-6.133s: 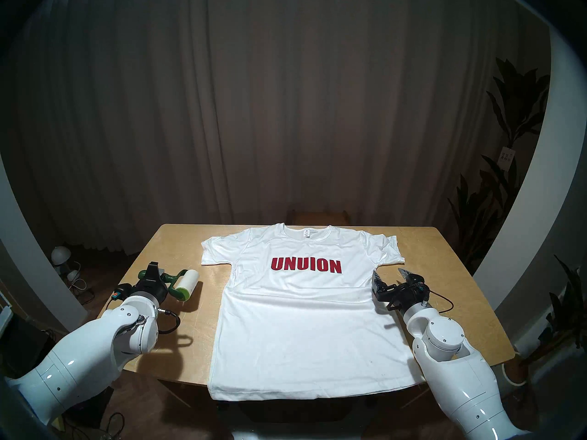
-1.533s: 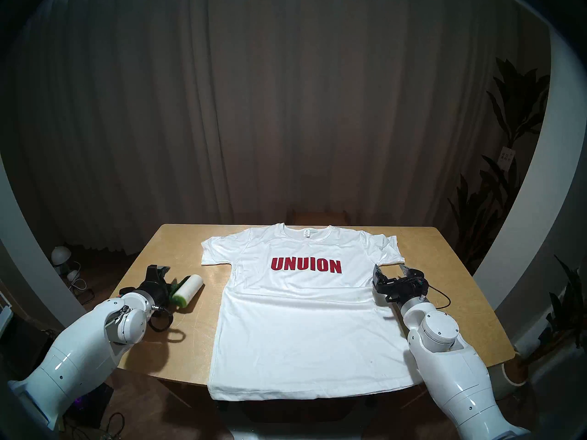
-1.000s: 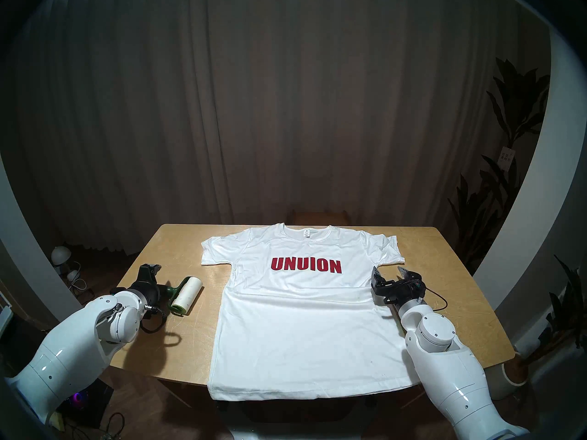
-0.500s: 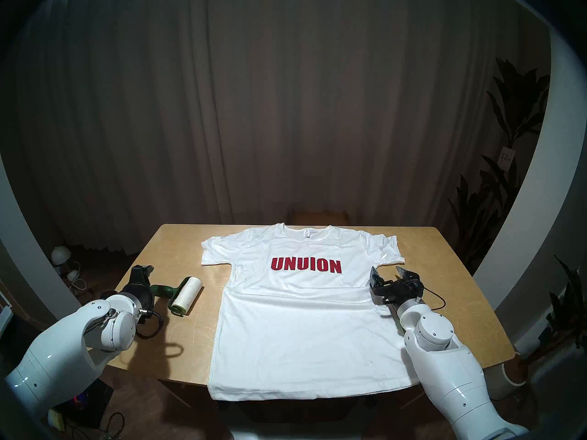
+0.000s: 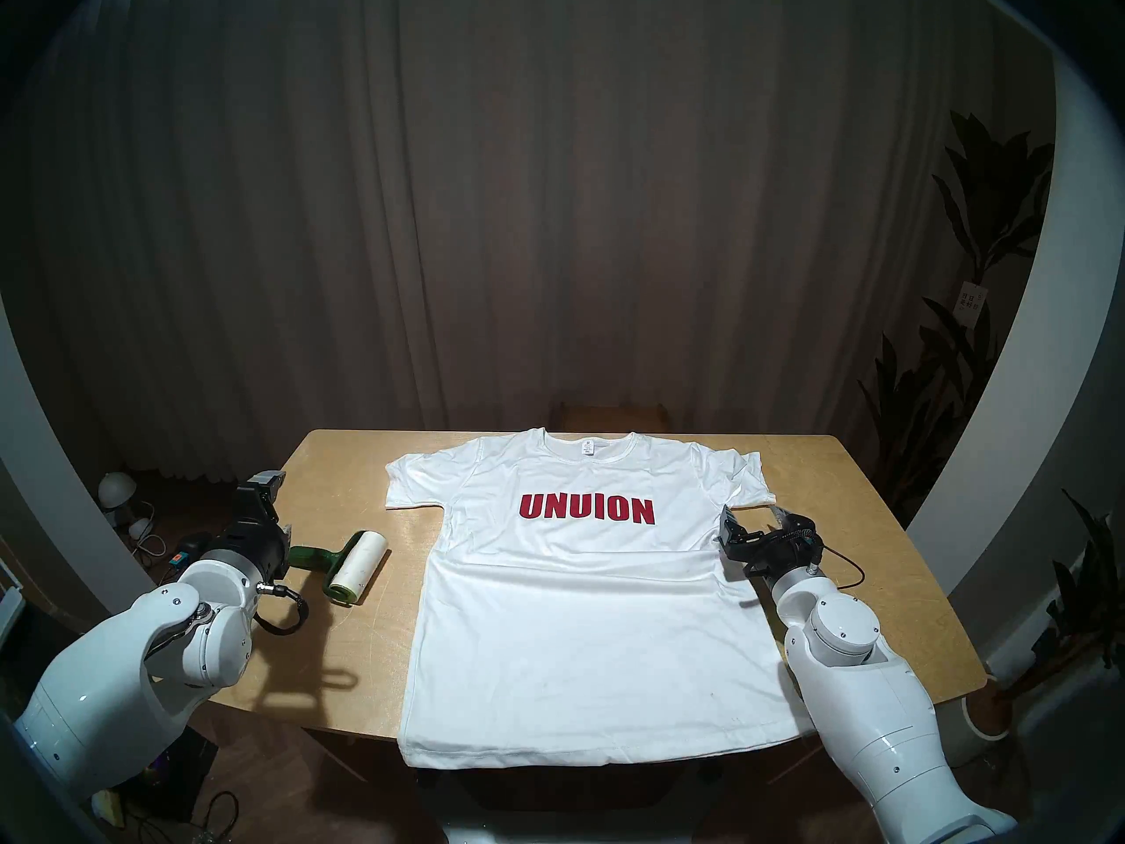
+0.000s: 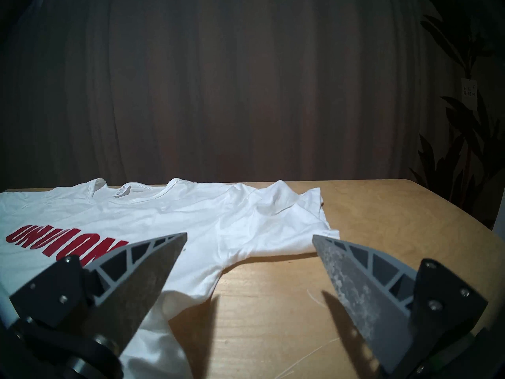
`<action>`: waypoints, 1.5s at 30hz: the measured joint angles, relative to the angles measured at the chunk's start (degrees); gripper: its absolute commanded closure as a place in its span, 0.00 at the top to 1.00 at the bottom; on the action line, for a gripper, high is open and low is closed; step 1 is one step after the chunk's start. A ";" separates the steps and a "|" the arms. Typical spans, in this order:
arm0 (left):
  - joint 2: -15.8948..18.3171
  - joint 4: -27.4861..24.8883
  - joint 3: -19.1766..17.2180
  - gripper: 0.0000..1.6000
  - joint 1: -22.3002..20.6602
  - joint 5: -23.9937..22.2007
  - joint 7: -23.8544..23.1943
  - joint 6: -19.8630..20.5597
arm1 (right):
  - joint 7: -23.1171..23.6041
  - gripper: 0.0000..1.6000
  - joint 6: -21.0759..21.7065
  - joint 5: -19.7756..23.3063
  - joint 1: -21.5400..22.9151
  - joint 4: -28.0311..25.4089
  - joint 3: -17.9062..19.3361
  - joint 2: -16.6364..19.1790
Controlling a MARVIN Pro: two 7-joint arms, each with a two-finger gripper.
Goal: Use the fur roller to clean a top
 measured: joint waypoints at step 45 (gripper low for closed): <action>3.43 13.39 25.65 1.00 -22.23 51.35 -2.99 2.03 | -8.37 1.00 10.15 -3.53 11.59 -3.09 -5.84 -3.04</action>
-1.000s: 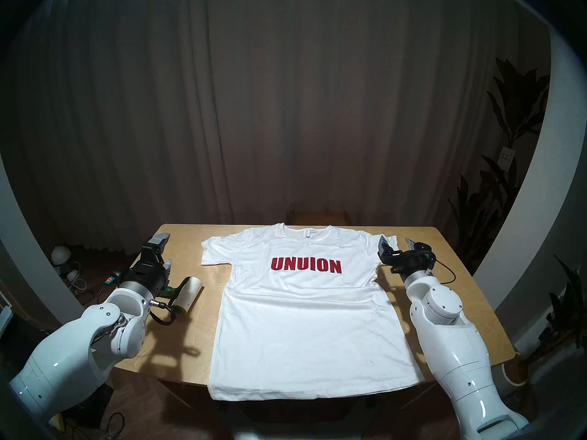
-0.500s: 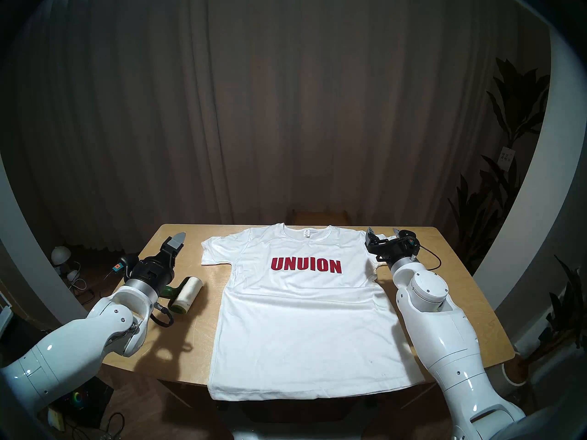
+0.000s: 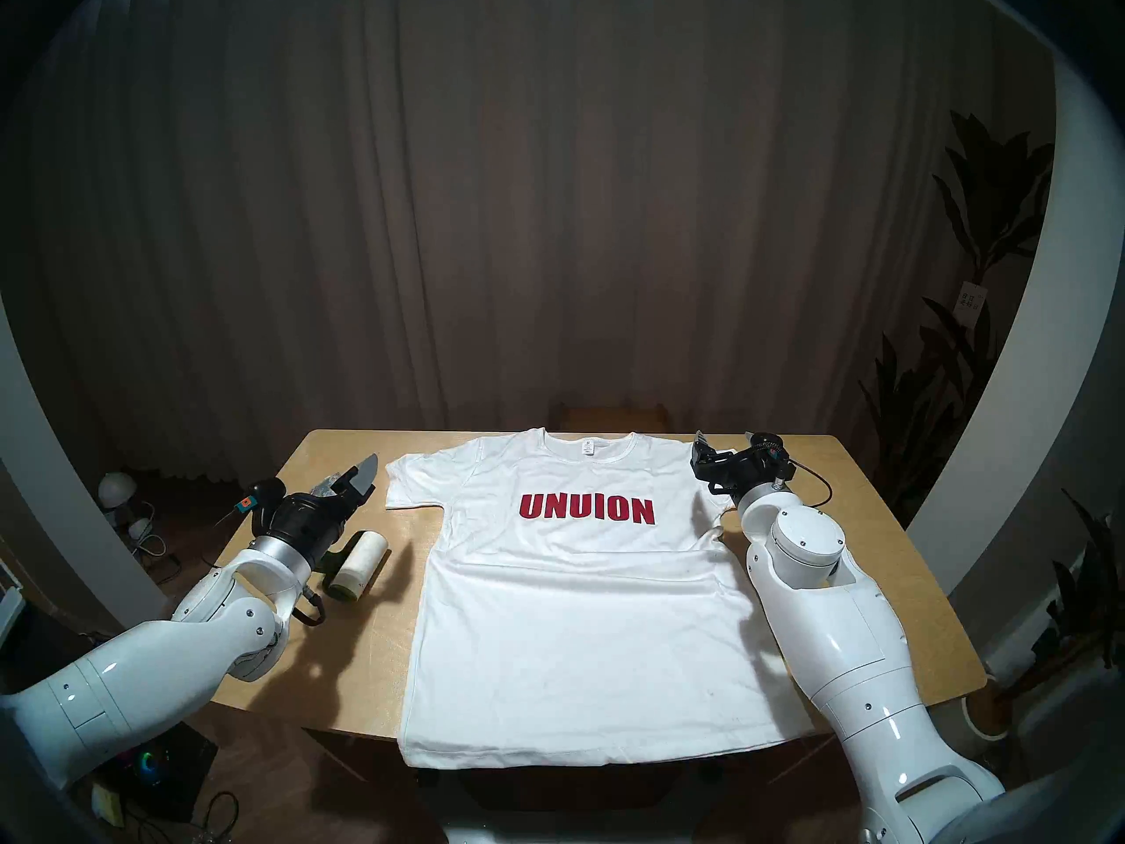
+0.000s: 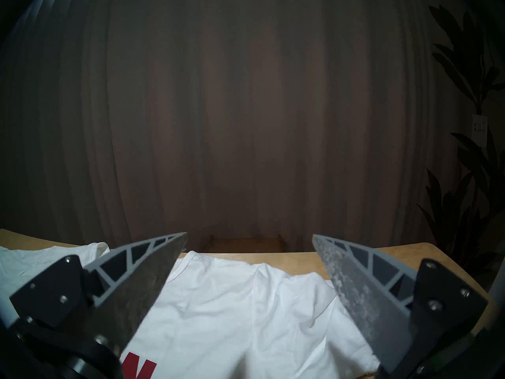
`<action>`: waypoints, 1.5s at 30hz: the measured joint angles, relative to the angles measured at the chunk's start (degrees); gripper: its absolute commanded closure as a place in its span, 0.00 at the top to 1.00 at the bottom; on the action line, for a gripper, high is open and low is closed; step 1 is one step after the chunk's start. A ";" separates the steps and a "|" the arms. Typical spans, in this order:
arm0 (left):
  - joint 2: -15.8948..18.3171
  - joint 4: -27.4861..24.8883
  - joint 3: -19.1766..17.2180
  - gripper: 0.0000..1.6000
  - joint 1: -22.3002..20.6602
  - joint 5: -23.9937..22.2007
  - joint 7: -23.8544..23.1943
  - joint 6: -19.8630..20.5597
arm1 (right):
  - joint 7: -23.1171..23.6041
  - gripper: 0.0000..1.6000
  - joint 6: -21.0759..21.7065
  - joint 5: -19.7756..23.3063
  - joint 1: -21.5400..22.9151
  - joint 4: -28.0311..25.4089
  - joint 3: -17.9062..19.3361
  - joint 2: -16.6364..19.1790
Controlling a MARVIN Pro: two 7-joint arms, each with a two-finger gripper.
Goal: Use the fur roller to clean a top
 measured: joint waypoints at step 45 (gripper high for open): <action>-9.44 5.36 3.54 1.00 -12.08 26.41 20.28 6.35 | 10.65 1.00 -7.26 4.36 8.60 15.14 0.68 1.44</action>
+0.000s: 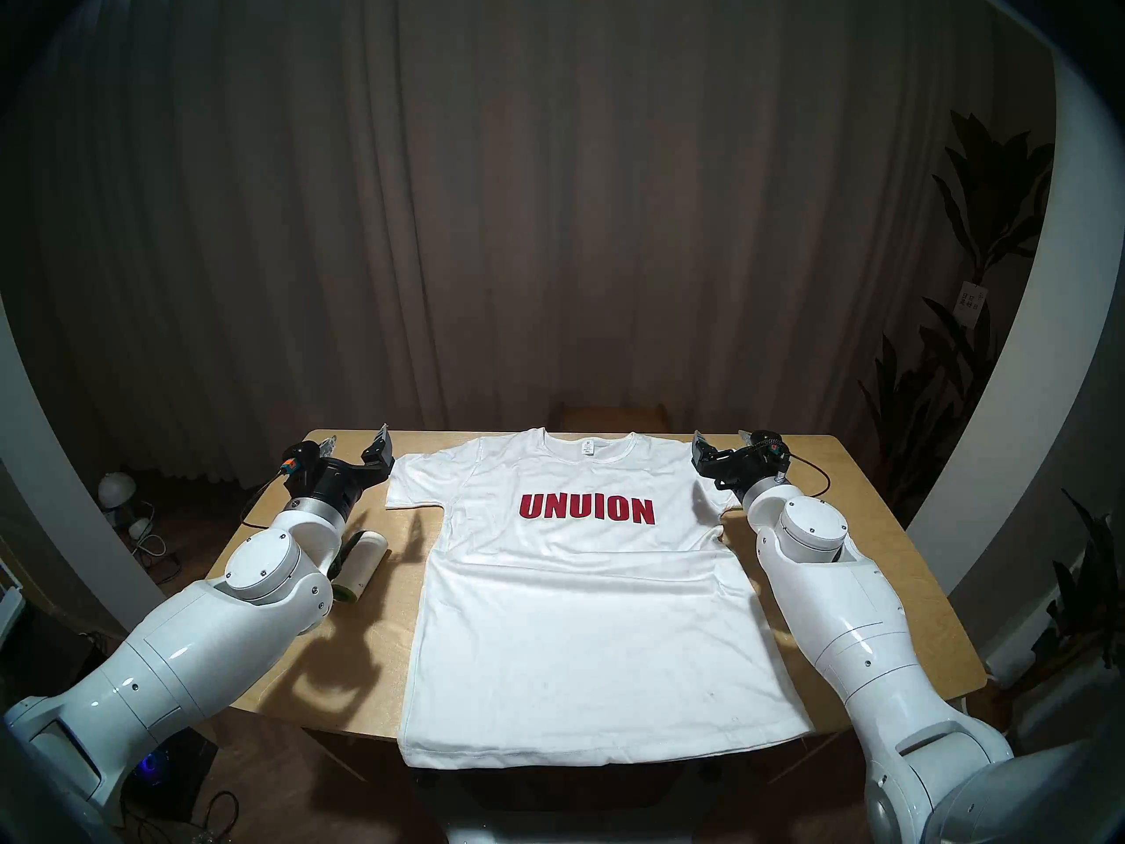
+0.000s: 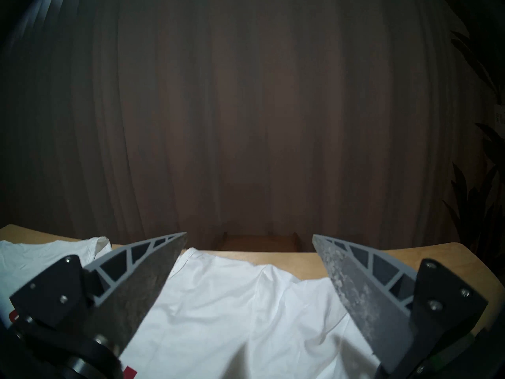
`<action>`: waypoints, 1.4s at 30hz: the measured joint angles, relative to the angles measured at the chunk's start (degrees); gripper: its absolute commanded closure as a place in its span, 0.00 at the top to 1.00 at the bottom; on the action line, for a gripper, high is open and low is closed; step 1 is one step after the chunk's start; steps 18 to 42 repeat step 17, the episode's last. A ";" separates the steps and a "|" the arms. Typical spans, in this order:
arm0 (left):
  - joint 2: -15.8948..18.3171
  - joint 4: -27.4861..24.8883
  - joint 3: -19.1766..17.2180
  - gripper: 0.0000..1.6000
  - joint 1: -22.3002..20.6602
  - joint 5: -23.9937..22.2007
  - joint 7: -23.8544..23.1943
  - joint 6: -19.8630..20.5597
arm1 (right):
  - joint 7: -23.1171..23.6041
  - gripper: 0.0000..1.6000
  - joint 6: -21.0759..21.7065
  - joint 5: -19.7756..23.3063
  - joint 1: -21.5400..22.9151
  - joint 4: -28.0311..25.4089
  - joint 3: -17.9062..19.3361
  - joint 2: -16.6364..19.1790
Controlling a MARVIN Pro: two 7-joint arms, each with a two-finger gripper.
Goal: Use the fur roller to clean a top
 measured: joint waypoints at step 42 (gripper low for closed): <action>1.10 -1.36 0.05 1.00 0.31 0.58 2.51 0.42 | 2.37 1.00 -6.08 0.93 2.59 3.10 0.78 -1.27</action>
